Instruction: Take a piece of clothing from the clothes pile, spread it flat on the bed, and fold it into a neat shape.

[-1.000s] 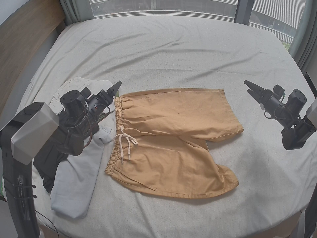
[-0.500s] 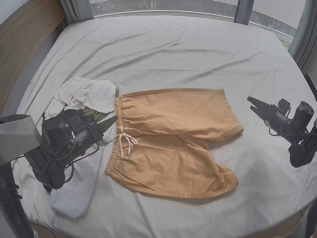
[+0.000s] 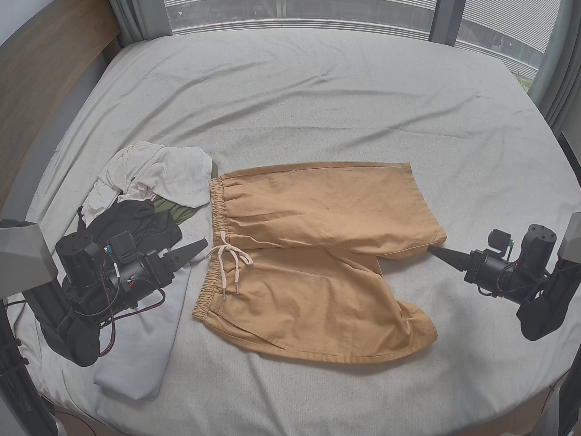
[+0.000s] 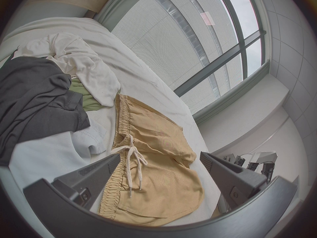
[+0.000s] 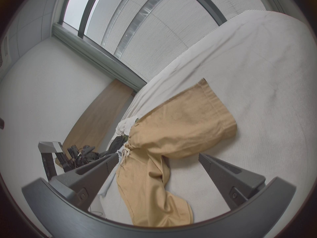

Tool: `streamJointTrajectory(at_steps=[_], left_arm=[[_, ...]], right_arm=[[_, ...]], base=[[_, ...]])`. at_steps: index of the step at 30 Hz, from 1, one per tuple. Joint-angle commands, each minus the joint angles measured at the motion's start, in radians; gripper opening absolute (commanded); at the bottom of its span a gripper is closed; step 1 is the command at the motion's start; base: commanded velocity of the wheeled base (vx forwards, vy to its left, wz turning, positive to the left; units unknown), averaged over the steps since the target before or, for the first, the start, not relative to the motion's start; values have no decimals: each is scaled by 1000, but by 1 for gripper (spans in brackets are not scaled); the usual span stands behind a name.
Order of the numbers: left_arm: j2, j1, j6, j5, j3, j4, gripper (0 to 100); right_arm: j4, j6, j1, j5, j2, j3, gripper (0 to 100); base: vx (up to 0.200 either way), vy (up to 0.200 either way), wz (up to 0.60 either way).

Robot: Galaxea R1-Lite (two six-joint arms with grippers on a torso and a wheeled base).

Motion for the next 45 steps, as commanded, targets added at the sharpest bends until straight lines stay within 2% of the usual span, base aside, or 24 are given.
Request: streamJointTrajectory(at_steps=[1,8,13,21,36,37,45], left_arm=[[22,-5,1,1,2,0,100],[37,-5,30,4,5,0,100],[48,-6,128,8,9,0,100],[48,-6,128,8,8,0,100],[45,-2,125,8,2,-2,100],[43,-2,125,7,2,0,100],[48,-8,125,7,6,0,100]], right_arm=[[0,-10,6,1,56,15,100],[0,-18,20,1,56,44,100],[3,-79,21,2,99,53,100],[3,-121,29,2,140,87,100],[3,-190,97,2,197,153,100],[2,-199,100,2,206,150,0],[-11,-193,104,4,192,125,0]], base=[[0,0,0],[0,0,0],[0,0,0],[0,0,0],[0,0,0],[0,0,0],[0,0,0]])
